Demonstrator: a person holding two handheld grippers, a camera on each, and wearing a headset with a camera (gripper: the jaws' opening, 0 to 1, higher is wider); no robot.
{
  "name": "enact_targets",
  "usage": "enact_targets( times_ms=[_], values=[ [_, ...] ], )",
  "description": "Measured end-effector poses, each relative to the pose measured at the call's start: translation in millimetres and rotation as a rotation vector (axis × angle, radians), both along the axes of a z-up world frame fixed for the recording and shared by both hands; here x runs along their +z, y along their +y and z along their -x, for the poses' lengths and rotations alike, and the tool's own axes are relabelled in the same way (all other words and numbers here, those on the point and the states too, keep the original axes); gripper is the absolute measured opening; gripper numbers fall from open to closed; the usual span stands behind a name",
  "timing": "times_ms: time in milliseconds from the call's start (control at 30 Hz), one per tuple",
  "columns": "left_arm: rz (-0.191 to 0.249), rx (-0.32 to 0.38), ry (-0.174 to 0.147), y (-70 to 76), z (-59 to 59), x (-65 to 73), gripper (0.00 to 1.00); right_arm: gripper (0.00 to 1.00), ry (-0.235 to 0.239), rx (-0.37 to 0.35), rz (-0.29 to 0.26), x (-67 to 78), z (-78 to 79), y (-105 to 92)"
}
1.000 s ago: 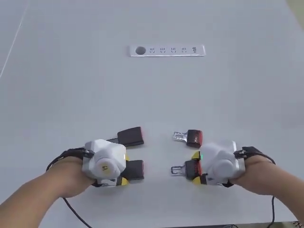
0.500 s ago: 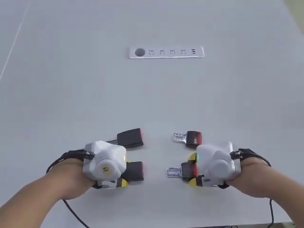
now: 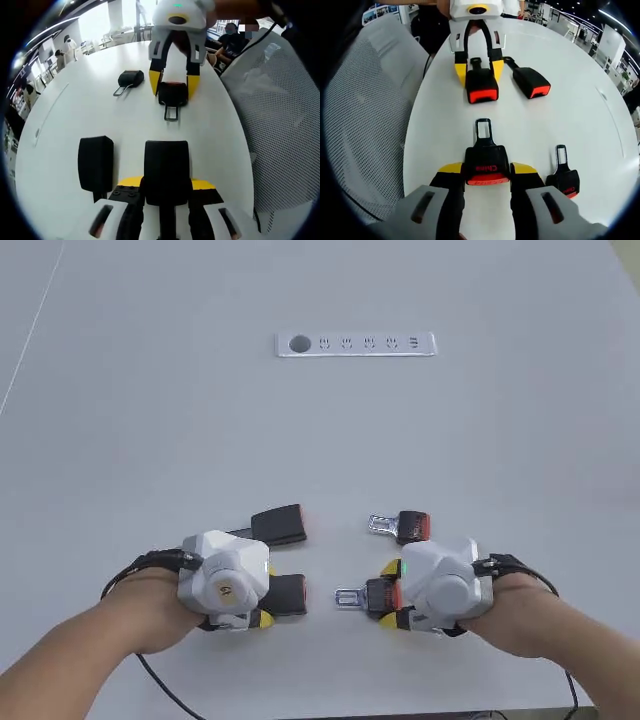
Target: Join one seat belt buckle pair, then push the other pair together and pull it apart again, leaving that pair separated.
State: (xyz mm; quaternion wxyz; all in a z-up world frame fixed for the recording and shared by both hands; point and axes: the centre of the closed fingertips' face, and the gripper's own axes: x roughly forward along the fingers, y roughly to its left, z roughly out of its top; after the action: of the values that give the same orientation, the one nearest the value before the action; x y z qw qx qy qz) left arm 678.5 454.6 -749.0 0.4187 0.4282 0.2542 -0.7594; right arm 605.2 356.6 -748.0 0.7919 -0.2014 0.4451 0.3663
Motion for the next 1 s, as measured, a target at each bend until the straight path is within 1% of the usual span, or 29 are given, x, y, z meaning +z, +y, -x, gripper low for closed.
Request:
enact_targets(
  times_ms=[233,500,633,667,733,800,867,1000],
  values=[
    [-0.003,0.008,-0.003,0.2,0.1,-0.3,0.34,0.34,-0.02,0.009,0.001,-0.2,-8.1,15.7],
    [-0.006,0.009,-0.001,0.0,0.1,-0.5,0.34,0.34,-0.044,-0.012,-0.005,-0.3,-18.1,30.0],
    [-0.008,0.009,-0.004,0.1,0.3,-0.5,0.34,0.34,-0.046,-0.035,-0.008,-0.1,-20.5,29.8],
    [-0.009,0.011,-0.004,0.0,0.3,-0.5,0.34,0.34,-0.058,-0.032,-0.013,0.7,-21.8,31.2],
    [-0.01,0.01,-0.006,0.0,0.4,-0.4,0.34,0.34,-0.062,-0.044,-0.025,2.4,-23.4,33.1],
    [-0.012,0.01,-0.007,-0.1,0.6,-0.3,0.34,0.34,-0.079,-0.025,-0.018,3.3,-25.8,35.9],
    [-0.012,0.01,-0.007,0.1,0.3,-0.4,0.34,0.34,-0.081,-0.013,-0.005,0.9,-27.6,37.1],
    [-0.01,0.007,-0.007,-0.1,0.5,-0.2,0.34,0.33,-0.084,-0.004,-0.01,3.0,-31.2,41.2]
  ],
)
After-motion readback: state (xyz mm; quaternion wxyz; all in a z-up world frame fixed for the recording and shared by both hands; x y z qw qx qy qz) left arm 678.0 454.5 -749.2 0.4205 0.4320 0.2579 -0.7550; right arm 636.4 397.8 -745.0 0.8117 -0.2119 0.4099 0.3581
